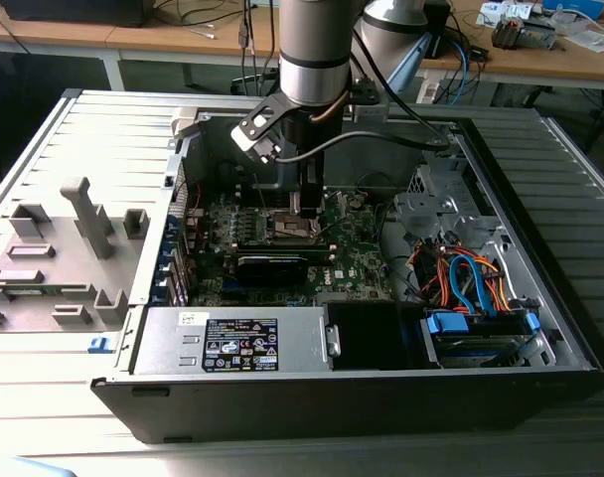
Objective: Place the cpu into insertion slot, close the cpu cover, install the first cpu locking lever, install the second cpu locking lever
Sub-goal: 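Place the cpu into insertion slot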
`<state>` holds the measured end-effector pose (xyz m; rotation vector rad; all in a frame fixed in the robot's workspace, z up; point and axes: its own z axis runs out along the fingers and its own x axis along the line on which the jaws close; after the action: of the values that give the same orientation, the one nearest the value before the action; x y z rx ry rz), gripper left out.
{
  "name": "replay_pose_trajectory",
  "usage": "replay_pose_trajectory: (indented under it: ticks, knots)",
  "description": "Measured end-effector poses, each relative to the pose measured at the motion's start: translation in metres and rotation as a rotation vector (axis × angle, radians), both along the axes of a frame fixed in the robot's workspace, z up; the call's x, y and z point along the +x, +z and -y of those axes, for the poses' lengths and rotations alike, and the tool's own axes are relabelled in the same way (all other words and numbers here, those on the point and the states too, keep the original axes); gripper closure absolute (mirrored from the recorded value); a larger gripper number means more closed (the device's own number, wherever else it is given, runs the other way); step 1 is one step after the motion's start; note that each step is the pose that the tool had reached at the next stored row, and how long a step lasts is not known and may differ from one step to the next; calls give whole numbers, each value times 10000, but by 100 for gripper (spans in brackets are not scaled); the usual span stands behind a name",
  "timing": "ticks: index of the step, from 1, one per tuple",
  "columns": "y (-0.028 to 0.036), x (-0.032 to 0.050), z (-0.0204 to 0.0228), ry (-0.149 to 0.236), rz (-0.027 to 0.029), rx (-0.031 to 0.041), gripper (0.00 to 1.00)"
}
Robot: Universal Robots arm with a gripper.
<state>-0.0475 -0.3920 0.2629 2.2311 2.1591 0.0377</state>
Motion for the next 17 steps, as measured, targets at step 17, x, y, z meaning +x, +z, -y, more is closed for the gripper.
replay_pose_trajectory:
  ticks: [17]
  knots:
    - [-5,0,0,-188,0,0,45]
